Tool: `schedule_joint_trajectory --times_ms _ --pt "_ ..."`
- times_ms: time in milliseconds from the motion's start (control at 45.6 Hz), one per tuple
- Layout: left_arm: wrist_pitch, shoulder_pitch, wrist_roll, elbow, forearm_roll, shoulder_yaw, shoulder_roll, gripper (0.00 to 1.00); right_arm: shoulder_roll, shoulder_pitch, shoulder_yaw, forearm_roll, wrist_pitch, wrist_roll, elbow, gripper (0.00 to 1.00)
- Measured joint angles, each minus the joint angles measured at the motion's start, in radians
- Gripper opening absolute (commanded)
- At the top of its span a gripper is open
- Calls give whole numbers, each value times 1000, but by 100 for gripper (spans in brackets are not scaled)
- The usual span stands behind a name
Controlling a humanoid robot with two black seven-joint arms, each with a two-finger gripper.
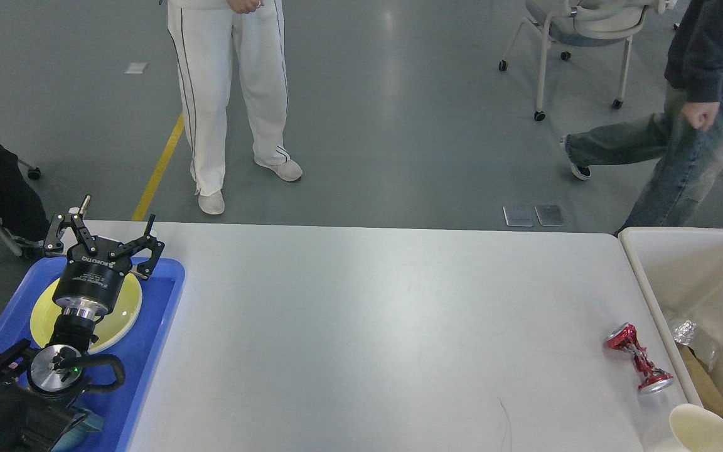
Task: Tidy desktop
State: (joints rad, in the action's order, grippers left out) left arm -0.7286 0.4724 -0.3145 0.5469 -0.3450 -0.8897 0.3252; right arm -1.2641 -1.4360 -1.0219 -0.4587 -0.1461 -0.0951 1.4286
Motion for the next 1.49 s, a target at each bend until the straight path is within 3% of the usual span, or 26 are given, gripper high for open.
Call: schedule_joint_trajectory --times_ms 1272,1491 --pt "0 0 0 -1 0 0 0 97 109 150 10 38 17 -5 18 100" --pt "0 0 0 -1 0 0 0 97 216 227 18 176 145 -6 5 100"
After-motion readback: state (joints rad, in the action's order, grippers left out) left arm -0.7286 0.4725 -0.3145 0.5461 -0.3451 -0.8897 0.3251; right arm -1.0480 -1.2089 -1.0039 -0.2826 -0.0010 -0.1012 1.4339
